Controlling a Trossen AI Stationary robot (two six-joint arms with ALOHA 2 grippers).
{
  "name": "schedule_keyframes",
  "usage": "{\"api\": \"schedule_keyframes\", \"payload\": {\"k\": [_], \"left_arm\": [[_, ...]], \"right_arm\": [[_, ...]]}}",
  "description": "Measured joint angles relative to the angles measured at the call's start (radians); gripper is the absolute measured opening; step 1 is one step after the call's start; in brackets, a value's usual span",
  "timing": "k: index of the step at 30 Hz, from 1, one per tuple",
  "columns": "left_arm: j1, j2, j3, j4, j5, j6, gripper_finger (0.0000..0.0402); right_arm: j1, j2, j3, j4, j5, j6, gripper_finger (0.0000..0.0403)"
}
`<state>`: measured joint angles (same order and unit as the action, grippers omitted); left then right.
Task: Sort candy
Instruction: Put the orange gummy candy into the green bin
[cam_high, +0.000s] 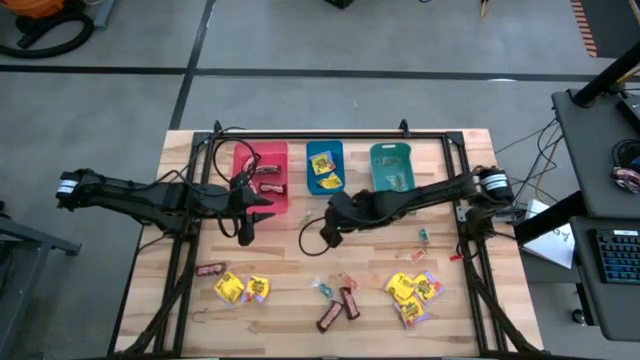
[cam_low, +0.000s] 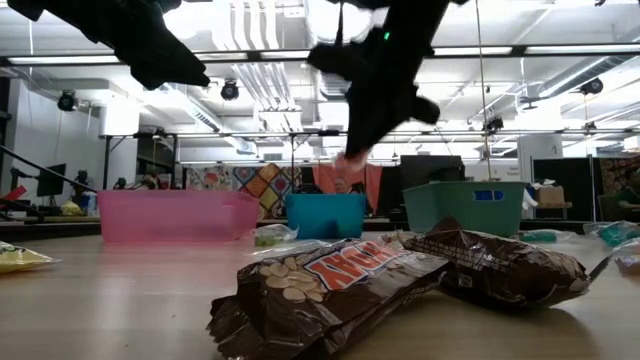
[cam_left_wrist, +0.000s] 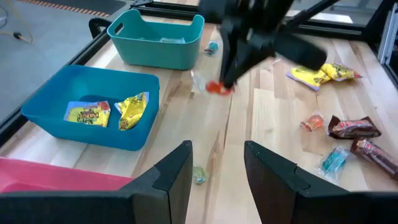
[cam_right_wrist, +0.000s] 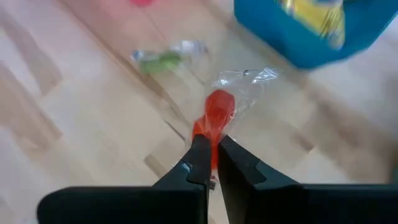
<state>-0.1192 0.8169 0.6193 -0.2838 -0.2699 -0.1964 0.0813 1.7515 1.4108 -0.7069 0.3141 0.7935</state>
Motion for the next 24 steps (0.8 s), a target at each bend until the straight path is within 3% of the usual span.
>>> {"api": "schedule_keyframes", "payload": {"k": [5,12,24], "left_arm": [[0.000,0.000,0.000,0.002,0.000,-0.065,0.0130],[0.000,0.024,0.000,0.020,0.000,-0.137,0.0130],[-0.002,0.228,0.000,0.193,0.000,-0.184,0.0130]], "right_arm": [[-0.058,-0.094,-0.002,-0.076,0.051,-0.124,0.0018],[-0.209,-0.184,-0.015,-0.293,0.156,-0.159,0.0018],[-0.453,-0.193,-0.127,-0.363,0.159,-0.277,0.0018]]}}
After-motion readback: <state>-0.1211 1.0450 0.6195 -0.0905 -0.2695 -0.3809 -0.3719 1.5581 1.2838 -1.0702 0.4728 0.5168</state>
